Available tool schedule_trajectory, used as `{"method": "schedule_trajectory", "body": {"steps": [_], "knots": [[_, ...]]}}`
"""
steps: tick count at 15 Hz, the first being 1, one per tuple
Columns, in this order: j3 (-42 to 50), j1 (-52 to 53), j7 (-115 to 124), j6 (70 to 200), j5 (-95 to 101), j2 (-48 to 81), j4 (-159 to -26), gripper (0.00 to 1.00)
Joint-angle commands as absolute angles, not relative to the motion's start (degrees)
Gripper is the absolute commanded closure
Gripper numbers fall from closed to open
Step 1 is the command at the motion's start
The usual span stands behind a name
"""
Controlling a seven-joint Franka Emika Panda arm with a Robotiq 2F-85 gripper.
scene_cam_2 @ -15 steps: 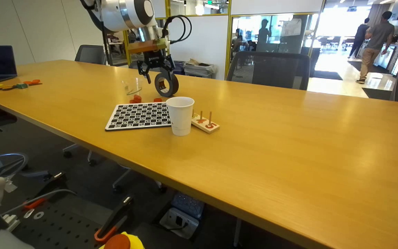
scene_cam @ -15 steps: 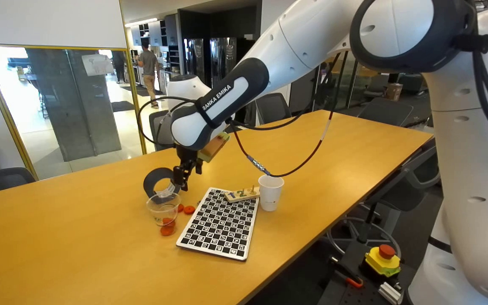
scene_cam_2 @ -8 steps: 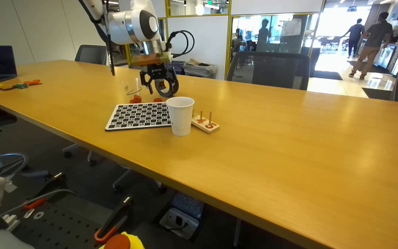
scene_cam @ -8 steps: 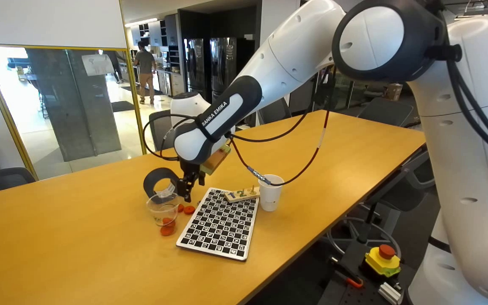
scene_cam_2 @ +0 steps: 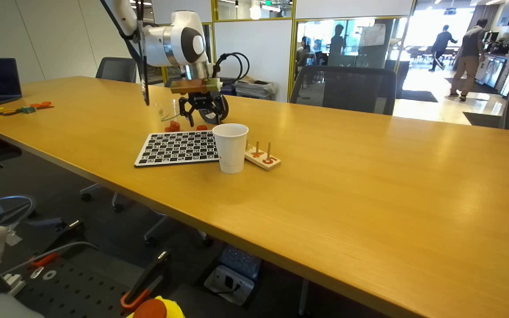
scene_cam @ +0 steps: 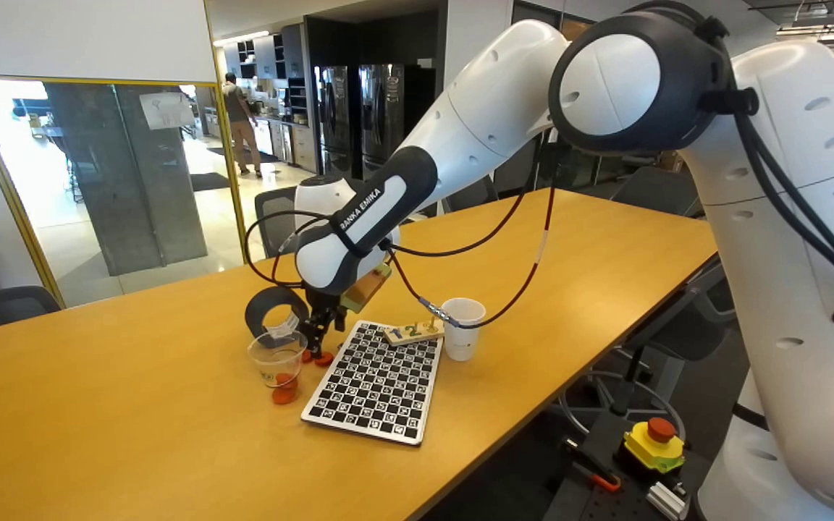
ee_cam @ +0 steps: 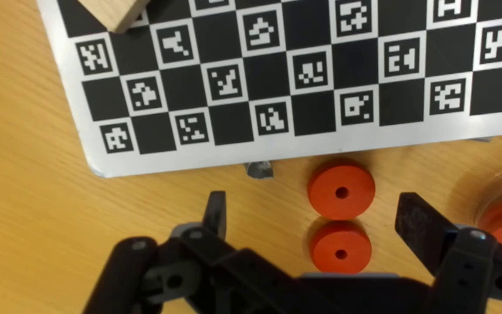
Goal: Put the blue block in the white cup and the orange blocks in the transparent cup
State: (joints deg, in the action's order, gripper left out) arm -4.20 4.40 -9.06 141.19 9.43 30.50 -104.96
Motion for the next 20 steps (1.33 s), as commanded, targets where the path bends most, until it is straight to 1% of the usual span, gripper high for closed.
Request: {"method": "schedule_trajectory", "body": {"steps": [1,15,16,17,19,20], "knots": [[-5.67,3.28,-11.91,141.75,7.2,32.14,-102.8,0.0],[-7.26,1.79,-15.2,141.52,4.15,34.52,-101.28,0.0],[-7.26,1.75,-15.24,141.62,4.13,34.61,-101.22,0.25],[-7.23,1.76,-15.22,141.62,4.15,34.67,-101.16,0.27],[-7.22,1.71,-15.17,141.44,4.08,34.76,-101.02,0.42],[-7.21,1.7,-15.15,141.41,4.05,34.82,-100.95,0.51]]}}
